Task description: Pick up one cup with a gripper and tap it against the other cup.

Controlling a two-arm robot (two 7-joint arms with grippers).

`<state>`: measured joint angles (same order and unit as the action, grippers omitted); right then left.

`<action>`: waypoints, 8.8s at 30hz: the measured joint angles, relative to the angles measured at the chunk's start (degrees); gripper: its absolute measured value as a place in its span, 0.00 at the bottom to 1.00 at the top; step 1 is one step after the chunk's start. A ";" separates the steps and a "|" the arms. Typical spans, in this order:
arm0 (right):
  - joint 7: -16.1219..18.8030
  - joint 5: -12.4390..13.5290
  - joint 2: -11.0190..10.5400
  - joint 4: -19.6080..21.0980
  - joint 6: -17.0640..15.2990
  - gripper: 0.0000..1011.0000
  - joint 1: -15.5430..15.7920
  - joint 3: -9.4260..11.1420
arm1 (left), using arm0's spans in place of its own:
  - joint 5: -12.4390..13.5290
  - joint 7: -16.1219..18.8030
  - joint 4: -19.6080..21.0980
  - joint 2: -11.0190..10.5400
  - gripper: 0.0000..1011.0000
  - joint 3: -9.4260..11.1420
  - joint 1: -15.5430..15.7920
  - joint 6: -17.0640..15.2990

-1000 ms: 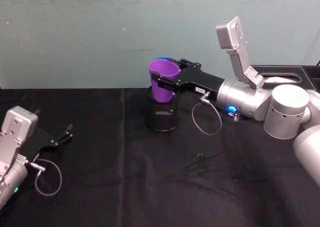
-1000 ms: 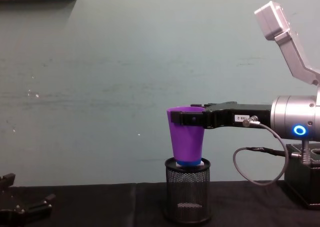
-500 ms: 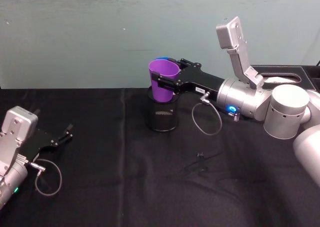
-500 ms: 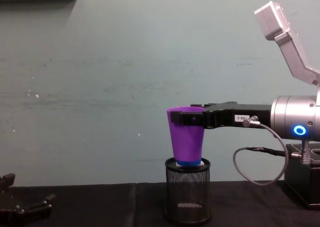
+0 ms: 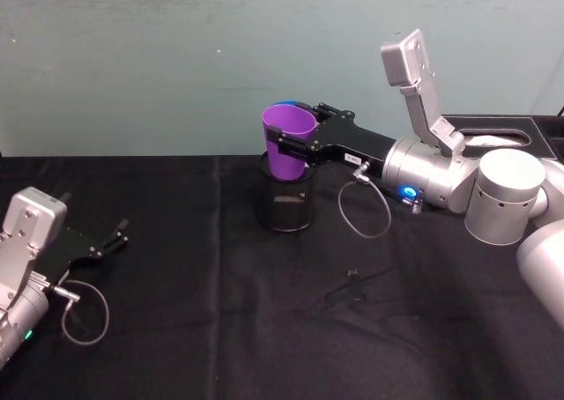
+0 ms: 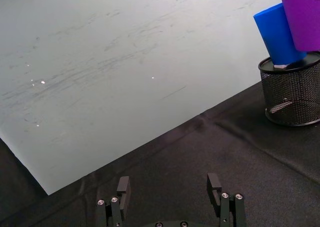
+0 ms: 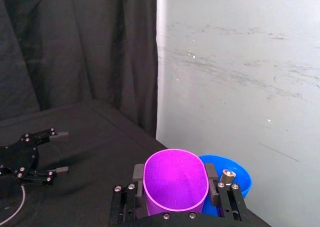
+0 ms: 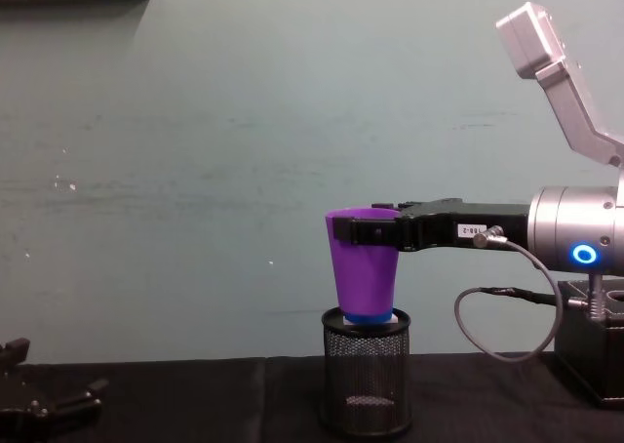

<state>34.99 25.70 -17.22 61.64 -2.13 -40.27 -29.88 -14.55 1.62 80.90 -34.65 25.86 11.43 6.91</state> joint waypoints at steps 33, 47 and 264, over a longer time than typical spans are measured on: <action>-0.01 0.00 0.00 0.00 0.00 0.72 0.00 0.00 | 0.00 0.00 0.00 0.00 0.99 0.00 0.00 0.00; -0.01 0.00 0.00 0.00 0.00 0.72 0.00 0.00 | 0.00 0.00 0.00 0.00 0.99 0.00 0.00 0.00; -33.04 -20.13 0.60 23.62 11.52 0.99 40.27 17.43 | 0.00 0.00 0.00 0.00 0.99 0.00 0.00 0.00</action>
<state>1.95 5.57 -16.63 85.26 9.39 0.01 -12.45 -14.55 1.62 80.90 -34.65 25.86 11.43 6.91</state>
